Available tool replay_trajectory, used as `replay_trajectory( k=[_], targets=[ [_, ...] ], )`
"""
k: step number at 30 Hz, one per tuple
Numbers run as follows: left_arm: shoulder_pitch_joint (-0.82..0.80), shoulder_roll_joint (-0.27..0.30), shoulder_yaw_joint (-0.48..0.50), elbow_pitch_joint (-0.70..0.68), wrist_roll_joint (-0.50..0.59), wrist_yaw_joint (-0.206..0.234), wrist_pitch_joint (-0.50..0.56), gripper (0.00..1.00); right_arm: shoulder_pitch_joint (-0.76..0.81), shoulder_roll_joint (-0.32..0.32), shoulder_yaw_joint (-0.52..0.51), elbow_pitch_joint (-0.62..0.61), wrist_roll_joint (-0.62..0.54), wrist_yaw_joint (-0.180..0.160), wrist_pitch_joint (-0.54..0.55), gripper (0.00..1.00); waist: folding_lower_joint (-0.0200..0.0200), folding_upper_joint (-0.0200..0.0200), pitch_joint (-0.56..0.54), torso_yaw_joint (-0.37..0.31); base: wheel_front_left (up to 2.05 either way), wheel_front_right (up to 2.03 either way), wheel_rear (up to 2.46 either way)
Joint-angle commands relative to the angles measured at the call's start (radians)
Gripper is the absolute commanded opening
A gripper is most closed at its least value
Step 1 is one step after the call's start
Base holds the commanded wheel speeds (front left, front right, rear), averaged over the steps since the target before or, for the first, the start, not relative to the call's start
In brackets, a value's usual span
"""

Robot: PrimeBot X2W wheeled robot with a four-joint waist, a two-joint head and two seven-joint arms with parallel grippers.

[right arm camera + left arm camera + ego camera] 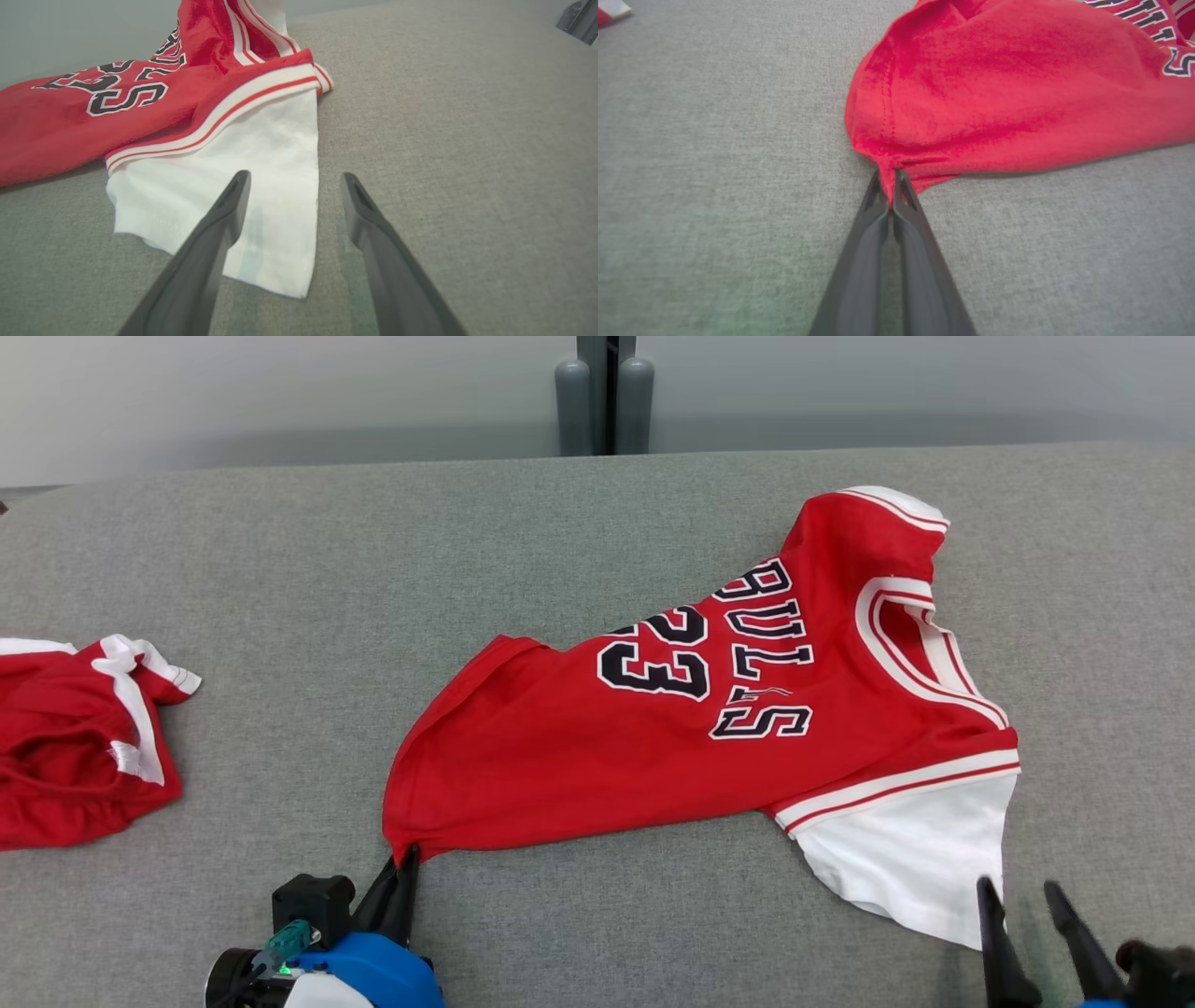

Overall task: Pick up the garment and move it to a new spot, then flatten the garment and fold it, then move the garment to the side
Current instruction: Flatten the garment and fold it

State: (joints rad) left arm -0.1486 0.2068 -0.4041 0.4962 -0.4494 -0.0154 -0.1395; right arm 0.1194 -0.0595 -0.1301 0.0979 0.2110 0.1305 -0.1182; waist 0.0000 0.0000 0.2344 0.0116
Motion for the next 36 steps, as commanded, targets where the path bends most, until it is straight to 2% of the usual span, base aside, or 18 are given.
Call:
replay_trajectory(
  k=[1,6,7,9,10,13,19,24,29,36],
  targets=[
    [0.01,0.001,-0.005,0.02,-0.005,0.005,0.0,0.0,0.032,0.005,-0.004,0.041,0.019,0.0,-0.005,1.0,0.0,0.0,-0.002,-0.007,0.0,0.0,0.0],
    [-0.001,0.004,-0.005,0.026,-0.004,0.011,-0.007,0.0,0.02,0.009,0.024,0.157,0.058,0.0,-0.019,1.0,0.0,0.0,0.002,-0.016,0.0,0.0,0.0],
    [-0.005,0.005,-0.005,0.026,-0.003,0.012,-0.008,0.0,0.01,0.008,0.035,0.177,0.061,0.0,-0.017,0.88,0.0,0.0,0.003,-0.018,0.0,0.0,0.0],
    [-0.014,0.008,-0.005,0.022,0.0,0.014,-0.02,0.0,-0.007,0.01,0.059,0.212,0.074,0.001,-0.013,0.11,0.0,0.0,0.006,-0.019,0.0,0.0,0.0],
    [-0.017,0.011,-0.005,0.017,0.004,0.015,-0.03,0.0,-0.018,0.01,0.067,0.225,0.08,0.002,-0.013,0.0,0.0,0.0,0.006,-0.02,0.0,0.0,0.0],
    [-0.021,0.014,0.003,-0.006,0.01,0.019,-0.065,0.0,-0.044,0.01,0.077,0.222,0.091,0.001,-0.046,0.0,0.0,0.0,0.002,-0.017,0.0,0.0,0.0],
    [-0.007,0.034,0.029,-0.15,0.034,0.054,-0.107,0.0,-0.085,-0.032,0.039,0.033,0.046,0.0,-0.102,0.0,0.0,0.0,-0.043,-0.012,0.0,0.0,0.0],
    [-0.025,0.073,0.053,-0.332,0.067,0.092,-0.108,0.0,-0.146,-0.062,-0.001,-0.157,-0.002,0.0,-0.074,0.0,0.0,0.0,-0.083,-0.008,0.0,0.0,0.0],
    [-0.064,0.105,0.093,-0.52,0.109,0.148,-0.109,0.0,-0.254,-0.11,-0.038,-0.304,-0.028,0.0,-0.022,0.0,0.0,0.0,-0.125,-0.011,0.0,0.0,0.0],
    [-0.153,0.124,0.134,-0.698,0.132,0.196,-0.071,0.0,-0.423,-0.171,-0.055,-0.384,0.0,0.0,0.021,0.0,0.0,0.0,-0.185,-0.011,0.0,0.0,0.0]
  ],
)
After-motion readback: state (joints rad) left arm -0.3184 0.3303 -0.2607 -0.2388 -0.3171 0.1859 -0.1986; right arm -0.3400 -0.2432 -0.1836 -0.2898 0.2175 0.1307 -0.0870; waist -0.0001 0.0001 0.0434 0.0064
